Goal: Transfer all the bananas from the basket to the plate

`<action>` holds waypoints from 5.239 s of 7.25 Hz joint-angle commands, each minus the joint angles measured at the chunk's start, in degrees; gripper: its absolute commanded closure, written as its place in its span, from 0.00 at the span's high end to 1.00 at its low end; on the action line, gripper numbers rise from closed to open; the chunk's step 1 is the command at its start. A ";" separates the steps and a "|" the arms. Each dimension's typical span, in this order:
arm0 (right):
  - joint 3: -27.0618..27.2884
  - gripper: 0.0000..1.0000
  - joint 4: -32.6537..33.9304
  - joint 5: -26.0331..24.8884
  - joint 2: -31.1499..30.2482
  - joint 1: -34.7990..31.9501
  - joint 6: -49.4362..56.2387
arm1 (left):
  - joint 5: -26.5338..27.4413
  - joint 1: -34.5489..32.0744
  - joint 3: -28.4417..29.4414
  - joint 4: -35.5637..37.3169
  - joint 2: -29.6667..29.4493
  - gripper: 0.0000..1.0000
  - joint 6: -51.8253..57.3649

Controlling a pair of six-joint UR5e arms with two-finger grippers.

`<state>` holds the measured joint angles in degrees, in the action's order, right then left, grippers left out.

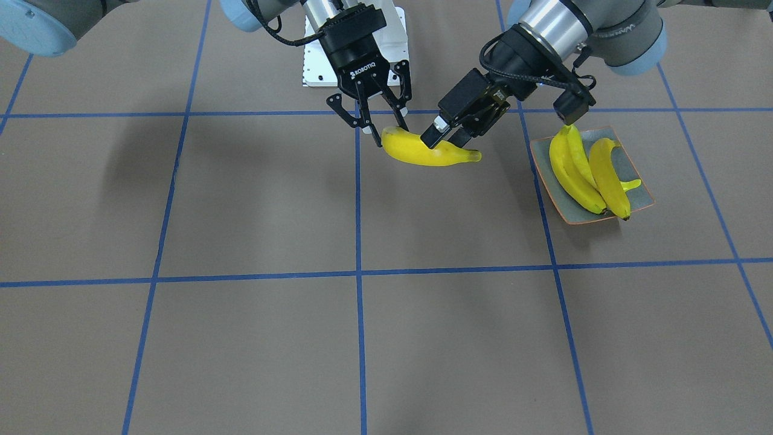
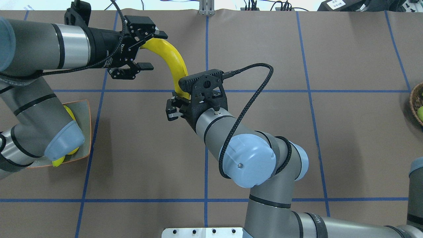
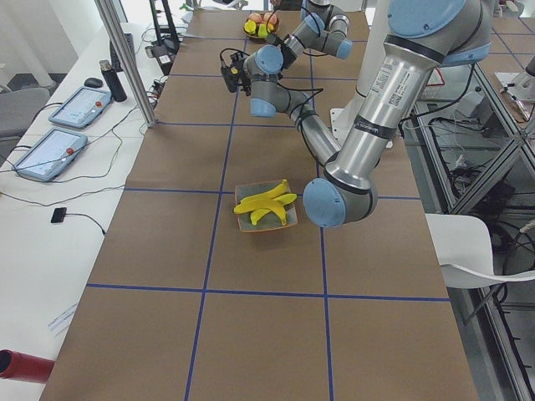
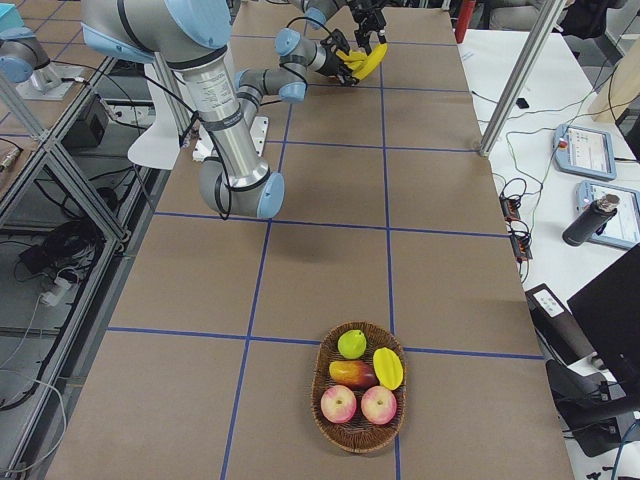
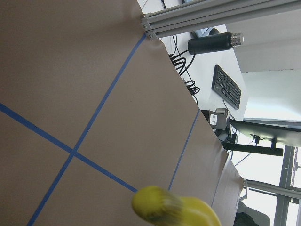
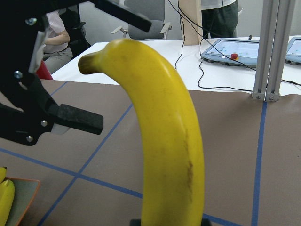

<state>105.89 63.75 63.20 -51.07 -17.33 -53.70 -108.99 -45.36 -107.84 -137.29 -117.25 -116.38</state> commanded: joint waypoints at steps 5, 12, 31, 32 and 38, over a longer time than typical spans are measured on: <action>0.02 0.00 0.32 -1.14 0.89 1.16 0.00 | 3.77 1.76 0.08 -0.17 -0.26 0.84 0.10; 0.89 0.98 0.06 -1.50 0.80 1.42 -0.08 | 3.69 1.76 -0.36 -0.70 -0.17 0.00 0.89; 0.02 1.00 12.98 66.62 -28.46 -55.79 52.20 | -18.98 -9.39 -7.75 -1.06 32.24 0.00 32.78; -0.42 1.00 12.98 66.88 -29.17 -57.01 54.30 | -19.07 -11.23 -6.09 -1.05 32.43 0.00 33.14; -7.19 1.00 12.98 70.84 -29.52 -63.35 66.36 | -18.72 -12.30 -2.03 2.89 34.11 0.00 40.79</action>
<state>98.93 76.73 134.01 -80.51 -80.57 12.42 -127.86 -57.94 -110.31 -136.18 -82.66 -75.66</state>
